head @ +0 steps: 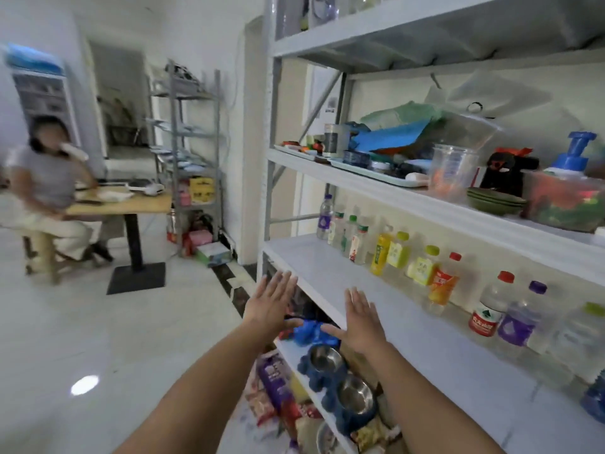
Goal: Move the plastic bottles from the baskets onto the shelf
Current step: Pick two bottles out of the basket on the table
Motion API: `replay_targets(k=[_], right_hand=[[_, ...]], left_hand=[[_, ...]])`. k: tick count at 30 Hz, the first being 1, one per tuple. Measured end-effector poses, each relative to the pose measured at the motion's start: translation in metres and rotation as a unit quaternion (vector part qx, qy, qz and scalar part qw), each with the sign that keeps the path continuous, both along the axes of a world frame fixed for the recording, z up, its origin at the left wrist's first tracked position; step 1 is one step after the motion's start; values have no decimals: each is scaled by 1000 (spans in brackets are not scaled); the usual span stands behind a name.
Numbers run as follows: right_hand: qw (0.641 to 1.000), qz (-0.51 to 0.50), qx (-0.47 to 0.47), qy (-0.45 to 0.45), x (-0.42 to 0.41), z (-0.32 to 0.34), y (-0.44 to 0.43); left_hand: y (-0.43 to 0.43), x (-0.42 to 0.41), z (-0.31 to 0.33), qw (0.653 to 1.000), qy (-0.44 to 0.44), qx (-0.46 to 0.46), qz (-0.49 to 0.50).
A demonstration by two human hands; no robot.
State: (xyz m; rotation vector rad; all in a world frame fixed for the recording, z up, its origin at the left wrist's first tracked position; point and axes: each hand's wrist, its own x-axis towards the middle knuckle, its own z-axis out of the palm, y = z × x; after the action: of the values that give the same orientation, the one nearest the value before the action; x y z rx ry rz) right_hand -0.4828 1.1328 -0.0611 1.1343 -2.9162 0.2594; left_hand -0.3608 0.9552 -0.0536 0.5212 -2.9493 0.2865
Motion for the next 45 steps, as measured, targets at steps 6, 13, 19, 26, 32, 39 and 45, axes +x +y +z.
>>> replay_targets(k=[6,13,19,26,32,39,45], right_hand=[[989,149,-1,14,69,7,-134],[956,294,-5,10,143,9,-256],[916,402,-10,11,197,1,-355],[855,519,-18,13,228,-3,-470],[808,589,-19,16,248,-5,-547],[748,664,3,19,315,-19,-585],[715,699,-3,36,365,-20,-629]], left_hand=[[-92,112,8,989,11,8,149],[-155,215,-4,953,10,3,303],[-204,281,-18,909,6,10,417],[-270,337,-18,828,51,27,558],[-293,380,-23,770,56,21,636],[-304,428,-33,702,33,20,711],[-323,469,-43,665,24,38,745]])
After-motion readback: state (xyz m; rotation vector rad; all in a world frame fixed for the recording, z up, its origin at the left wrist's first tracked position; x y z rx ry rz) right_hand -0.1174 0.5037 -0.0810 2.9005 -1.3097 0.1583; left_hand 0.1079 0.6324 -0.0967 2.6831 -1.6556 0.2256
